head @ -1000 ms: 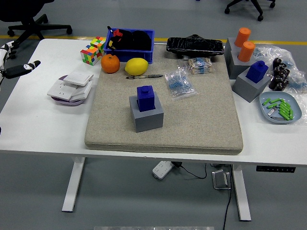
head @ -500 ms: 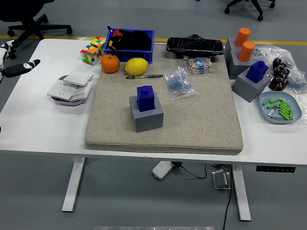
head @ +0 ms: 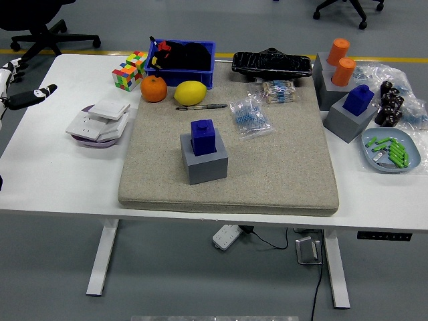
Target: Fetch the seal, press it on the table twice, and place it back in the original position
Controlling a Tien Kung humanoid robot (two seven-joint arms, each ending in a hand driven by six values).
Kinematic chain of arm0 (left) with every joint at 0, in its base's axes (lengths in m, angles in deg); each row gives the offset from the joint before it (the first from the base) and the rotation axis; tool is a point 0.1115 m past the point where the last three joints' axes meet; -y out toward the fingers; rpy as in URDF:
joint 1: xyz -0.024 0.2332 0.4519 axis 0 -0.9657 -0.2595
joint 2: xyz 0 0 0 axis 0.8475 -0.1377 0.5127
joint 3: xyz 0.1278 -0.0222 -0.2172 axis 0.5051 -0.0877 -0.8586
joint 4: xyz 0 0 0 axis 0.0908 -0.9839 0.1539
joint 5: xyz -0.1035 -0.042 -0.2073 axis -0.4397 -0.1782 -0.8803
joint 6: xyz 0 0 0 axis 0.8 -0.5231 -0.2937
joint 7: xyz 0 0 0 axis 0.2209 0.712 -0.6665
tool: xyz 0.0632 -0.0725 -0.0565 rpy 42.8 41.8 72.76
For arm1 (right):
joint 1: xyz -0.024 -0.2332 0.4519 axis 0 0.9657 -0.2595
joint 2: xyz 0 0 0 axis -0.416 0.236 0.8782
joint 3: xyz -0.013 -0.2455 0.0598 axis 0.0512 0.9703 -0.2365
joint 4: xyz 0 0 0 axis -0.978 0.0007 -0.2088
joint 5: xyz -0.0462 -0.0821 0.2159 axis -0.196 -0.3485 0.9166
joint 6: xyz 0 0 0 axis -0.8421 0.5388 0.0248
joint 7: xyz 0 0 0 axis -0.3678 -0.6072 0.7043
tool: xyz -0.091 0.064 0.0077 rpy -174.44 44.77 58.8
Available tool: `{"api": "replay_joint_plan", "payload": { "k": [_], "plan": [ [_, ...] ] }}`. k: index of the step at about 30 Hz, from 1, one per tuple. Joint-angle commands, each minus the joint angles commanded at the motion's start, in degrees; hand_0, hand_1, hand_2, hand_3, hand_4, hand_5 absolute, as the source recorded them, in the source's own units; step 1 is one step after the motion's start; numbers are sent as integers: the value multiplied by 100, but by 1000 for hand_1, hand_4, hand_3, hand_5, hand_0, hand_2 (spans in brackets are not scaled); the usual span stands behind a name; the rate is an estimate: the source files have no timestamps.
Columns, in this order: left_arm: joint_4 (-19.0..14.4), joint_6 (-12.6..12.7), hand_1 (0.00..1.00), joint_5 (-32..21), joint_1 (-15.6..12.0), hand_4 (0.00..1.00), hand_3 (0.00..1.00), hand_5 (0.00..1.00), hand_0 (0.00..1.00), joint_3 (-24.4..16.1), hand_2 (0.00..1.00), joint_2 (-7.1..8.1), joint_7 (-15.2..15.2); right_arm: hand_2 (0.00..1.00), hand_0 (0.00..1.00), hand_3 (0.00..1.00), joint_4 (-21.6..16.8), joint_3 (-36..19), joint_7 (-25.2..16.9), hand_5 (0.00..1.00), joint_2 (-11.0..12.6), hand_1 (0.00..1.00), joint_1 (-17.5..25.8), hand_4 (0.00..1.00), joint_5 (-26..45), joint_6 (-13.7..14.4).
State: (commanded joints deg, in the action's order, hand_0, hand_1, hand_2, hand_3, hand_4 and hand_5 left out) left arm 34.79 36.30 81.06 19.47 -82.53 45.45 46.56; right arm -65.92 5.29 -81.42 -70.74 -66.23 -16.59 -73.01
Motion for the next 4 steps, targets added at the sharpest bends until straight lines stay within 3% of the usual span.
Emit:
{"api": "replay_joint_plan", "payload": {
  "k": [4],
  "plan": [
    [-5, -1, 915, 5, 2, 855, 933, 301, 926, -10, 931, -4, -1, 653, 730, 617, 0, 17, -3, 516, 1, 683, -9, 720, 12, -3]
  ]
}}
